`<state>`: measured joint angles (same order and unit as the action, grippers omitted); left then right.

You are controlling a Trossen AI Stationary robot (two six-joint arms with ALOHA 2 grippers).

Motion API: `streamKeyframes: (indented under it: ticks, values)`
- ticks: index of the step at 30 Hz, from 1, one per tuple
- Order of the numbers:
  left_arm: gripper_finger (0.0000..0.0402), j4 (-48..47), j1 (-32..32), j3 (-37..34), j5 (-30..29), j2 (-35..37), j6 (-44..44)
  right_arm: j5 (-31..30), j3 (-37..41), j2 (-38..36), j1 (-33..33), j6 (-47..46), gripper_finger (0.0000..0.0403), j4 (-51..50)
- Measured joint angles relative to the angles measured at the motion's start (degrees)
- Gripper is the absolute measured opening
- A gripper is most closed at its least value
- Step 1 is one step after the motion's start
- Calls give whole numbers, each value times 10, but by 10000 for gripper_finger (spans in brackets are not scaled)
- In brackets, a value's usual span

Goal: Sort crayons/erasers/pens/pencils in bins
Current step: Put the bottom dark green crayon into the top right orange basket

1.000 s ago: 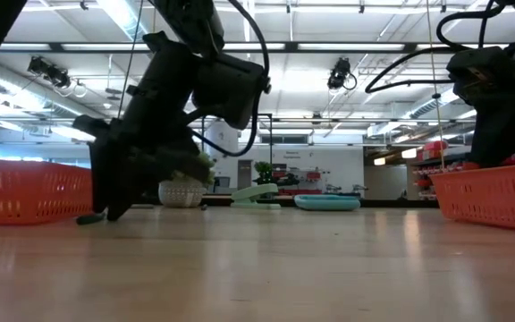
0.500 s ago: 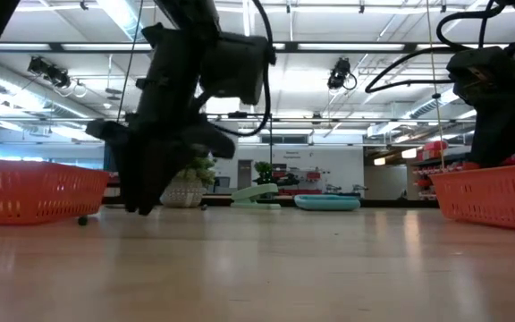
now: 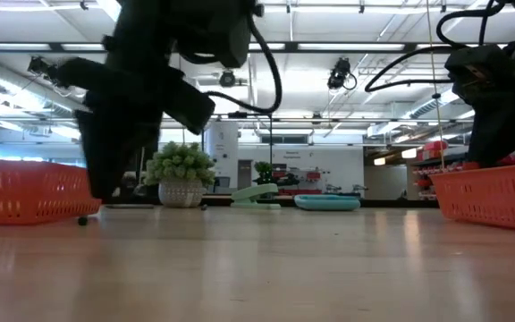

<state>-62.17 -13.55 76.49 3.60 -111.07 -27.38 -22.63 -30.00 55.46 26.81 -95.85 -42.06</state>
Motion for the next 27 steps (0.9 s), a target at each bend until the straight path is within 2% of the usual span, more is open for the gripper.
streamKeyframes:
  ticks: [3,5,11,14,18,27]
  values:
    - [80,-13,-24,0,-1,0,182,-4,0,0,0,0,88,0]
    - [76,-24,-38,0,-1,0,268,-5,0,0,0,-2,88,1]
    - [72,-12,-61,0,-55,0,412,-2,0,0,0,-3,88,27]
    - [78,11,-58,-5,-64,0,453,-2,0,0,0,-4,88,42]
    - [89,48,-52,-26,-64,0,465,-1,0,0,0,-4,88,49]
    - [92,37,-50,-39,-53,6,529,0,0,0,0,-2,88,57]
